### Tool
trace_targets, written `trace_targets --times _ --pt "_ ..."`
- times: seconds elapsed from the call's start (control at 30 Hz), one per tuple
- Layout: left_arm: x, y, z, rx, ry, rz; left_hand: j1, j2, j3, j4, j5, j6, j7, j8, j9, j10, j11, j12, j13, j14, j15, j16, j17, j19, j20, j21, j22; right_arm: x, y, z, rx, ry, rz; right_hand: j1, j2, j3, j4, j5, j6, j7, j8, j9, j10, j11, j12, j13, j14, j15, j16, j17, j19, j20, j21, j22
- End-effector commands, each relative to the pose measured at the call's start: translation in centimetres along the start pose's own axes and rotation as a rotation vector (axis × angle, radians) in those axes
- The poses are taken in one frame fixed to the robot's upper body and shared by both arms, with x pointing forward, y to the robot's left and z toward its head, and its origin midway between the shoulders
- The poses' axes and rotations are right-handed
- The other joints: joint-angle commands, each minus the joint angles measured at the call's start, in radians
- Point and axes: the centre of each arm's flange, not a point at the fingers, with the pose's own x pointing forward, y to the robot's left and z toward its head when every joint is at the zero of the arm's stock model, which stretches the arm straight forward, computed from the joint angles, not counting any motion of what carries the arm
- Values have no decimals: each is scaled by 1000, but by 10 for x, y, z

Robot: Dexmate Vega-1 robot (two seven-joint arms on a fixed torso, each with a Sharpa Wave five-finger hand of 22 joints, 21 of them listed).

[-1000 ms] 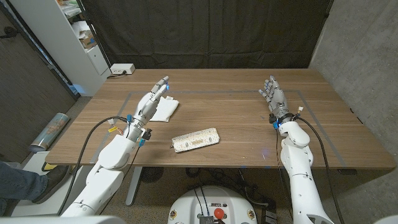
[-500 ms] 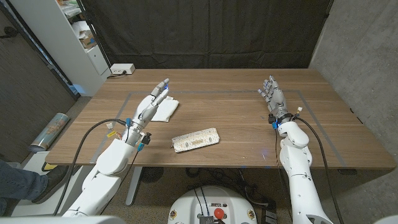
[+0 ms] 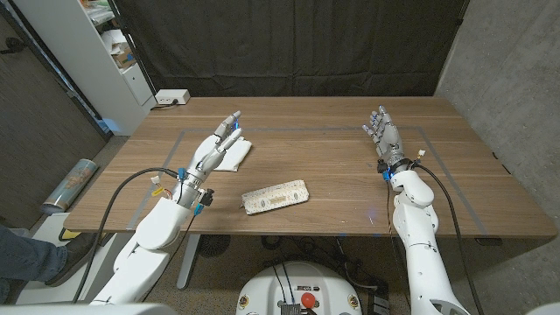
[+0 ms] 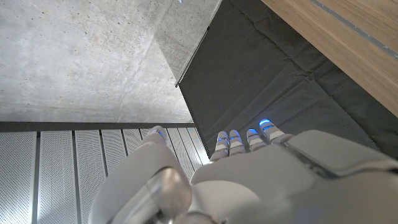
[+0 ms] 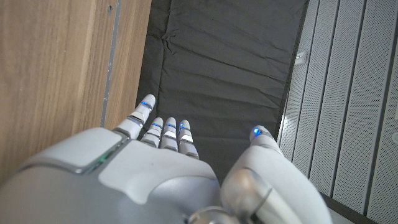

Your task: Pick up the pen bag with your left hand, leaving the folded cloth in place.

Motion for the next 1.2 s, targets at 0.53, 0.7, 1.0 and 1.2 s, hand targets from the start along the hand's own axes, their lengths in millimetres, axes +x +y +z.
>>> trace_targets --times 0.53,0.7,1.0,1.2 --pt "-25 -9 21 204 8 31 65 -8 16 -50 0 -10 6 7 6 -4 26 -5 0 -1 25 1 2 -107 28 -21 4 0 -1 0 15 -15 1 6 9 -8 -1 7 11 -2 0 5 5 4 -7 1 7 1 8 1 15 0 -9 3" --pt "-29 -6 22 236 28 30 80 -12 18 -62 1 -12 10 7 6 -5 30 -6 1 -1 31 1 2 -105 34 -25 4 0 0 -2 17 -12 0 6 9 -9 -2 7 11 -3 0 5 6 3 -8 1 7 1 7 1 16 1 -12 3" --pt "-28 -9 26 301 47 34 114 -23 21 -90 5 -16 16 9 7 -9 47 -7 2 -1 43 1 3 -101 36 -35 4 -1 -1 -4 22 -11 -4 6 10 -10 -2 9 12 -2 0 5 6 2 -10 2 8 0 7 0 17 0 -16 3" --pt "-27 -14 32 382 55 38 133 -32 22 -105 7 -14 17 12 7 -6 58 -5 3 1 53 1 3 -93 45 -39 5 -1 -3 -3 25 -15 -7 6 10 -11 -2 9 12 0 0 5 6 1 -11 2 8 1 7 0 19 0 -19 3"
